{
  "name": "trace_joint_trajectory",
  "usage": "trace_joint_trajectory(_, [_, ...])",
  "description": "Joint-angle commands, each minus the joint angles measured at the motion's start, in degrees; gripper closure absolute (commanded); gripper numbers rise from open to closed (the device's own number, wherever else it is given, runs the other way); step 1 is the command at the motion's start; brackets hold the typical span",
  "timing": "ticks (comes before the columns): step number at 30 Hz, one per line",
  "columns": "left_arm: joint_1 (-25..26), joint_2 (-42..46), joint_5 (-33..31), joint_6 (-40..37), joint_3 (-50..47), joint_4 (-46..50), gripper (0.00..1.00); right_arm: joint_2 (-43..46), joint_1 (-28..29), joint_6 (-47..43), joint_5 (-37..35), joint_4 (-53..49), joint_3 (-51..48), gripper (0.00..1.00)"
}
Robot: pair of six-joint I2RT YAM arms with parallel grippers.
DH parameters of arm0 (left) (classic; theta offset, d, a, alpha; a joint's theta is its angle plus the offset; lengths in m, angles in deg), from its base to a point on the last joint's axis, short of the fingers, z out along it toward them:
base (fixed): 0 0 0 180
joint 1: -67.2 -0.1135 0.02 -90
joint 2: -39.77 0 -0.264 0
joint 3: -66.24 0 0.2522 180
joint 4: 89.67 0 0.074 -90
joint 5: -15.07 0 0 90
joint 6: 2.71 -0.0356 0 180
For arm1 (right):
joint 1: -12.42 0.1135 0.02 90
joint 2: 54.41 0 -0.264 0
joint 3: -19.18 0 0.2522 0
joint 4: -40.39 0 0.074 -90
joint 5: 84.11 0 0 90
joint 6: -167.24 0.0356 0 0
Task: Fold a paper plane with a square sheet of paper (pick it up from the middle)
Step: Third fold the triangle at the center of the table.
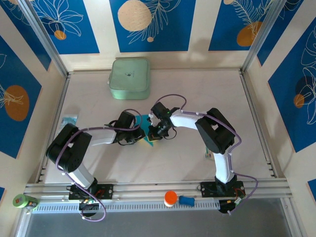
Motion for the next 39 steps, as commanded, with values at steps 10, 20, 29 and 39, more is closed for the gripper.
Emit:
trace_joint_trajectory(10, [-0.38, 0.05, -1.69, -3.58, 5.24, 5.62, 0.84, -3.01, 0.56, 0.83, -2.90, -4.43, 1.58, 0.99])
trace_joint_trajectory(20, [-1.18, -1.43, -10.48, -1.54, 6.99, 10.17, 0.85, -3.87, 0.55, 1.28, -3.86, -5.53, 1.79, 0.99])
trace_joint_trajectory(29, [-2.00, 0.32, -12.74, 0.59, 4.38, 9.29, 0.86, -4.52, 0.48, 2.14, -4.29, -5.83, 1.55, 0.99])
trace_joint_trajectory(39, [-2.73, 0.94, -13.98, 2.53, 1.88, 8.34, 0.88, -5.03, 0.19, 2.82, -4.84, -6.51, 1.55, 0.99])
